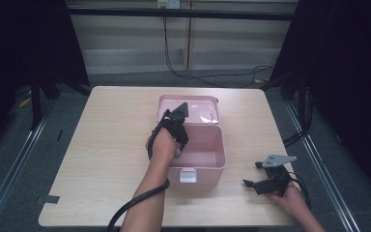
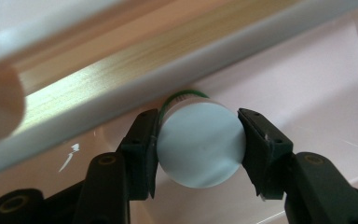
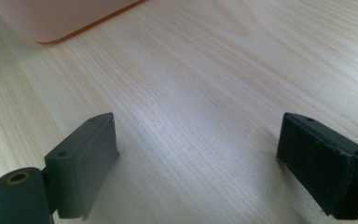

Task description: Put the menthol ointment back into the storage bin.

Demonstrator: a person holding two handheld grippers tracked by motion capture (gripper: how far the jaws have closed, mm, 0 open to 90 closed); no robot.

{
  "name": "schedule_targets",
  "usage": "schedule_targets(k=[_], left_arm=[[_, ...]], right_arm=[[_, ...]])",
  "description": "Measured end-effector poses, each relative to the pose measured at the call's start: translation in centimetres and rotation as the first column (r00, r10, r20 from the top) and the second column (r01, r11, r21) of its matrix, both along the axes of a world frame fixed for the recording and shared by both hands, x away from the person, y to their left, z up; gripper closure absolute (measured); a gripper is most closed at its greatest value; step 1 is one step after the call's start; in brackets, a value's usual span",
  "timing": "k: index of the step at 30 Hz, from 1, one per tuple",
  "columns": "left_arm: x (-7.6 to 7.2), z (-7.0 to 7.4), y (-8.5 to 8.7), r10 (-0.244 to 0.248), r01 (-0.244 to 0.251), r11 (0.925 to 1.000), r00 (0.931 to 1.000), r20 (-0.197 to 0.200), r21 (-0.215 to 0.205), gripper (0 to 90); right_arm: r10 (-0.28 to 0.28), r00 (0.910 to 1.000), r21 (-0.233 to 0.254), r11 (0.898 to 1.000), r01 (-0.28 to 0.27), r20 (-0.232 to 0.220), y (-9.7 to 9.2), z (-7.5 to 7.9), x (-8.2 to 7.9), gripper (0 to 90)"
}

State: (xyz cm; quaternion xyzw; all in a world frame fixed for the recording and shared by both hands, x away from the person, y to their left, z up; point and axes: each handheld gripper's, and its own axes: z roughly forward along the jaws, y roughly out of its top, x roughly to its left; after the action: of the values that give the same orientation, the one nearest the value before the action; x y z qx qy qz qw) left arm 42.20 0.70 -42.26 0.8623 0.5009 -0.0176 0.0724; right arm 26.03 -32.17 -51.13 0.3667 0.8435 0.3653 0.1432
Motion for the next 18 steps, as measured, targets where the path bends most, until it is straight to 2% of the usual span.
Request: schedule_targets(k=[9, 18], left_arm=[[0.05, -0.2, 0.12, 0.0, 0.0, 1.0, 1.0, 0.002, -0.004, 50.3], [0.04, -0.41, -0.16, -0.018, 0.018, 0.9996, 0.9998, -0.01, 0.021, 50.0]], right_arm=[[0.0, 1.0, 0.0, 1.0, 0.0, 0.0, 0.0, 0.0, 0.0, 11.5], [0.0, 1.0, 0.0, 1.0, 0.0, 0.0, 0.0, 0.0, 0.0, 11.5]])
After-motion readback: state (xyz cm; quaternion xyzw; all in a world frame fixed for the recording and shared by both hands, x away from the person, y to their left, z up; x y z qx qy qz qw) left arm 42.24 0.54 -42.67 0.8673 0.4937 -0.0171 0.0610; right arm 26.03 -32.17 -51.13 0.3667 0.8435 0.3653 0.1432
